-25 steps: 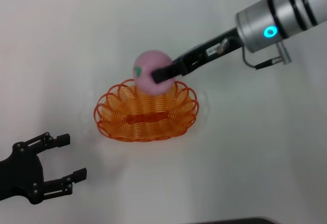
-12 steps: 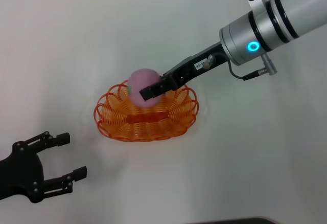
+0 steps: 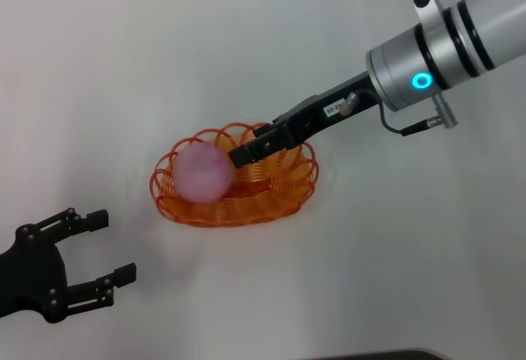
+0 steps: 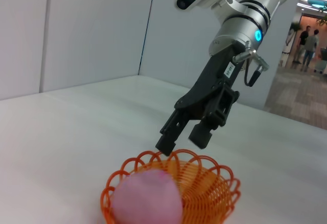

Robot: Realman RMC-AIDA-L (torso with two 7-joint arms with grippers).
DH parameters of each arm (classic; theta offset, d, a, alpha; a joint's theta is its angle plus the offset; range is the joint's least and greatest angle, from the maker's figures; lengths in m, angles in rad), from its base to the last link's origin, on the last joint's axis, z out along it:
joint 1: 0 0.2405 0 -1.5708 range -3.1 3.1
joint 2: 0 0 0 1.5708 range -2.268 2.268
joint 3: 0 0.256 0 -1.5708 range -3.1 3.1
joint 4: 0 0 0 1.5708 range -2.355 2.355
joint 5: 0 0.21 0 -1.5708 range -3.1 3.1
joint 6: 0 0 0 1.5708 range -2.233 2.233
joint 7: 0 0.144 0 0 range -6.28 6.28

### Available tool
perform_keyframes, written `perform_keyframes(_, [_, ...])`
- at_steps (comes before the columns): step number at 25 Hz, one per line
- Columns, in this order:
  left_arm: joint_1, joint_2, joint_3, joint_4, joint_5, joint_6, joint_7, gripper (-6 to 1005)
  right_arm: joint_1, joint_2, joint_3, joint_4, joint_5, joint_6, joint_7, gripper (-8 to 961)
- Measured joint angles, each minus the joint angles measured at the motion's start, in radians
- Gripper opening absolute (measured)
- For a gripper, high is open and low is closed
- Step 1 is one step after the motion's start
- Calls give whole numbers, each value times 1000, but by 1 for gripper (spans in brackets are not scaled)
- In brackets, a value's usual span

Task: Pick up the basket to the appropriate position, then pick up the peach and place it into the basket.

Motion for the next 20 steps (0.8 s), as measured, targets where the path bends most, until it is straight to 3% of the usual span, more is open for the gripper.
perform_keyframes(5, [0,0,0,0,0,0,-1,850,-65,-4,54,-27,55,-63,-106,825])
perform_keyframes(11, [0,0,0,0,0,-2,-14,851,-177,-13,244,-28,73,-165,-334,819])
perform_keyframes(14, [-1,0,0,0,-2,-1,-14,851,-236,-12,330,-22,73,-187,-459,816])
perform_keyframes(20, [-10,0,0,-1,-9,0,-22,851,-338,-2,393,-9,77,-194,-692,814])
